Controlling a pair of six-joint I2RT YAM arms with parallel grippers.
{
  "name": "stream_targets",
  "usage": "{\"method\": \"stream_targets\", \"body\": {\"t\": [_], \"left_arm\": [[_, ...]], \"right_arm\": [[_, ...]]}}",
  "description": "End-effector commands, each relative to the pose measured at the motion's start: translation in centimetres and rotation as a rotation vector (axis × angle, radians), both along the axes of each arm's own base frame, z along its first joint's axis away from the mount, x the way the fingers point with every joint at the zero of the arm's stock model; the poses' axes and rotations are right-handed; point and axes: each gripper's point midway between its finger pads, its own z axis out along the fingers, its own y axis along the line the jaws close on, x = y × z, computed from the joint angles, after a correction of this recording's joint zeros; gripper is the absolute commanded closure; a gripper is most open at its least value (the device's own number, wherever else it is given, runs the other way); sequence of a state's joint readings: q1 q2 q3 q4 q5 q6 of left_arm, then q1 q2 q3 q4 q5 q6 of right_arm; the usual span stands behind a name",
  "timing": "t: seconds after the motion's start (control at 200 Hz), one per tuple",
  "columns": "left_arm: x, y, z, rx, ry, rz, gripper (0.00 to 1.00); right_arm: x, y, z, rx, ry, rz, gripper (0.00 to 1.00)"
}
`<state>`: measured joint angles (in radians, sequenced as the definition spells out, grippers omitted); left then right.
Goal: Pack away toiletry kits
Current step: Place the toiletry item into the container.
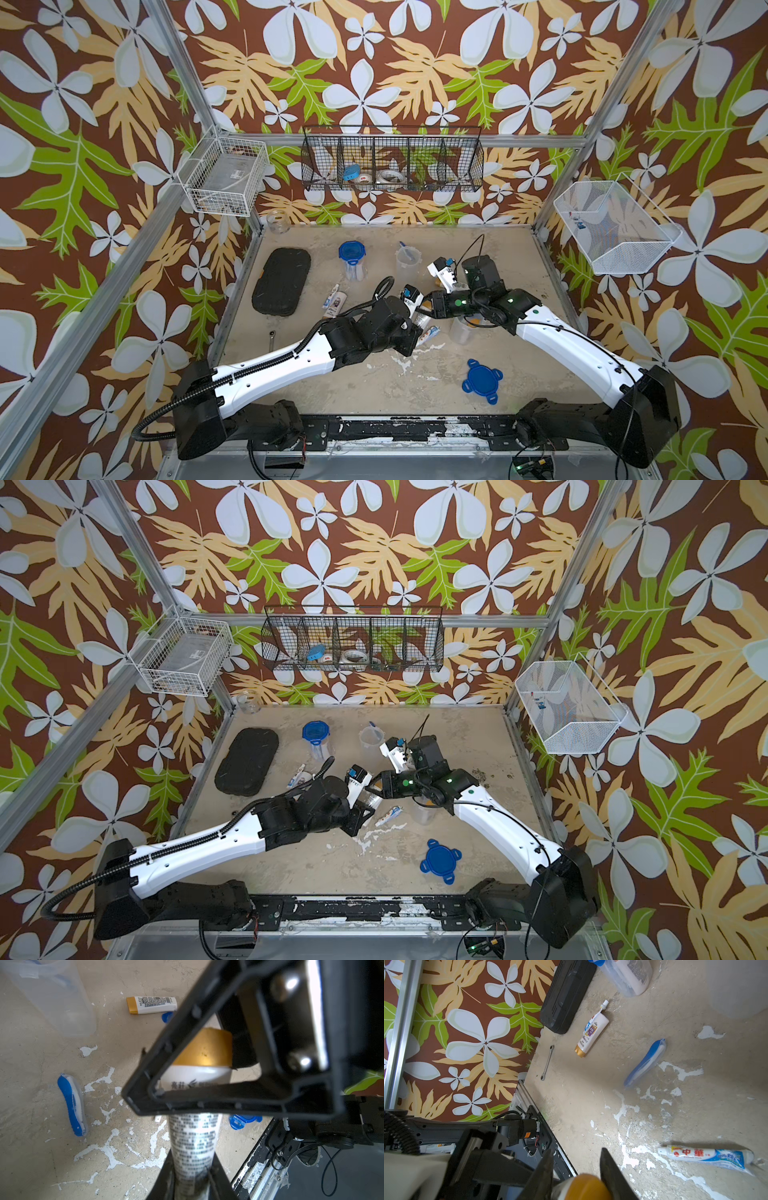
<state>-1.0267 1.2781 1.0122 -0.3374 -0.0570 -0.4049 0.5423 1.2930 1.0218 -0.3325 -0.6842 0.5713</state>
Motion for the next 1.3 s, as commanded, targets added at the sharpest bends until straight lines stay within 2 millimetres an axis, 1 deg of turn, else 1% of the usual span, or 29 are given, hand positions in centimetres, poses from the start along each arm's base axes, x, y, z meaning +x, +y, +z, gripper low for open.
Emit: {"method": "stream_targets", "body": {"t": [0.0,0.07,0.115,0.15,0.265,0.305,0.37,0.49,0.53,0.646,0.691,0.796,0.881,0.971,1.056,1.111,1.136,1.181,1.231,1.241,1.286,1.296], "left_arm": [[1.7,0.3,0.8,0.004,-0.068,0.069,0.91],[2.0,0.6,0.9,0.014,-0.082,0.087,0.91],[2.2,0.6,0.7,0.021,-0.087,0.095,0.91],[2.3,0.6,0.5,0.029,-0.087,0.101,0.91],[2.6,0.3,0.1,0.036,-0.084,0.101,0.91],[2.7,0.2,0.2,0.031,-0.088,0.103,0.91],[2.9,0.1,0.4,0.028,-0.096,0.11,0.91],[3.1,0.0,0.0,0.044,-0.095,0.113,0.91],[3.1,-0.1,-0.2,0.049,-0.092,0.111,0.91],[3.2,-0.2,-0.2,0.045,-0.093,0.114,0.91],[3.3,-0.2,-0.1,0.044,-0.098,0.12,0.91],[3.4,-0.1,-0.1,0.046,-0.101,0.124,0.91],[3.4,0.0,-0.2,0.048,-0.101,0.127,0.91],[3.4,0.0,-0.2,0.048,-0.098,0.126,0.91],[3.4,-0.1,-0.4,0.048,-0.094,0.125,0.91],[3.3,-0.1,-0.3,0.046,-0.093,0.125,0.9],[3.3,-0.2,-0.3,0.044,-0.091,0.123,0.88],[3.2,-0.2,-0.3,0.04,-0.087,0.118,0.79],[2.8,-0.2,-0.3,0.035,-0.075,0.105,0.63],[2.7,-0.1,-0.2,0.032,-0.073,0.103,0.58],[2.2,0.0,-0.4,0.027,-0.054,0.092,0.4],[2.1,0.1,-0.5,0.029,-0.05,0.093,0.38]], "right_arm": [[-1.3,0.7,1.0,0.053,0.01,0.067,0.58],[-1.4,0.7,1.1,0.059,0.015,0.072,0.5],[-1.4,0.7,0.9,0.057,0.017,0.074,0.49],[-1.4,0.7,0.8,0.054,0.017,0.076,0.5],[-1.4,0.8,0.8,0.051,0.021,0.08,0.62],[-1.4,0.7,0.9,0.049,0.017,0.079,0.64],[-1.3,0.6,0.9,0.04,0.014,0.076,0.65],[-1.5,0.7,1.0,0.039,0.016,0.084,0.64],[-1.5,0.7,1.0,0.04,0.017,0.087,0.63],[-1.6,0.6,0.5,0.029,0.024,0.09,0.5],[-1.6,0.5,0.3,0.022,0.026,0.088,0.49],[-1.7,0.4,0.1,0.017,0.028,0.086,0.49],[-1.8,0.4,-0.2,0.011,0.036,0.092,0.54],[-1.8,0.4,-0.3,0.006,0.038,0.095,0.66],[-1.6,0.3,0.1,0.007,0.021,0.088,0.74],[-1.6,0.4,0.5,0.008,0.011,0.089,0.82],[-1.5,0.3,0.7,0.006,0.006,0.088,0.86],[-1.4,0.1,1.0,-0.006,-0.009,0.081,0.91],[-1.0,-0.6,1.4,-0.03,-0.037,0.058,0.94],[-0.9,-0.8,1.5,-0.035,-0.042,0.051,0.94],[-0.3,-2.1,2.0,-0.076,-0.076,0.003,0.96],[-0.2,-2.5,2.1,-0.087,-0.084,-0.011,0.96]]}}
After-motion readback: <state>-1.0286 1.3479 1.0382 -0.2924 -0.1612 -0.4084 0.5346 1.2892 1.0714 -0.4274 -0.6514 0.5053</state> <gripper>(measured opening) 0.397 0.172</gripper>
